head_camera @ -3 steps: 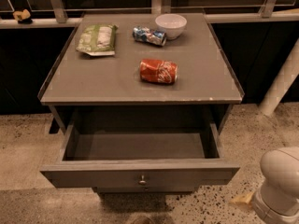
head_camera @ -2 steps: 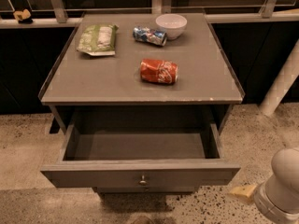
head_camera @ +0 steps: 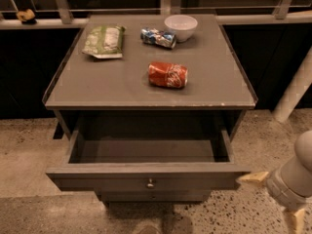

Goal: Close top drawer

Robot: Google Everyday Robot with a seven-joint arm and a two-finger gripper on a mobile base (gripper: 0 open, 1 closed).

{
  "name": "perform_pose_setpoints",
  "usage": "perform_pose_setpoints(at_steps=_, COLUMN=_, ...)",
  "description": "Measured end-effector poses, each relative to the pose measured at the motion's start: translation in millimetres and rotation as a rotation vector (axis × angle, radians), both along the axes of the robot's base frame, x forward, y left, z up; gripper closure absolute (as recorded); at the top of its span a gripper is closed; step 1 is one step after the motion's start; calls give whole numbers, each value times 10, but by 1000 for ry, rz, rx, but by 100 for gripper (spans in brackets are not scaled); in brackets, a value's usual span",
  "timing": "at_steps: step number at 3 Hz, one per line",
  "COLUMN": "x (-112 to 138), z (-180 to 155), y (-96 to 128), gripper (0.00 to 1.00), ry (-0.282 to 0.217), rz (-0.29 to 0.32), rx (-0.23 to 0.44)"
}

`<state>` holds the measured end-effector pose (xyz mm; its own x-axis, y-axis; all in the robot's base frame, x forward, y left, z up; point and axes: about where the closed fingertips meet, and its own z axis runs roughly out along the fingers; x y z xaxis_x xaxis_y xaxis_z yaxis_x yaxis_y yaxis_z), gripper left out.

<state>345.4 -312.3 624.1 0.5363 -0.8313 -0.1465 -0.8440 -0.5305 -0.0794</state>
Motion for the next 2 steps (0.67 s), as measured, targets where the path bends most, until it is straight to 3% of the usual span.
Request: perform_pose_setpoints(at_steps=2, x=689, z=-140, y=71, gripper=0, ry=110, rz=-22, rx=43)
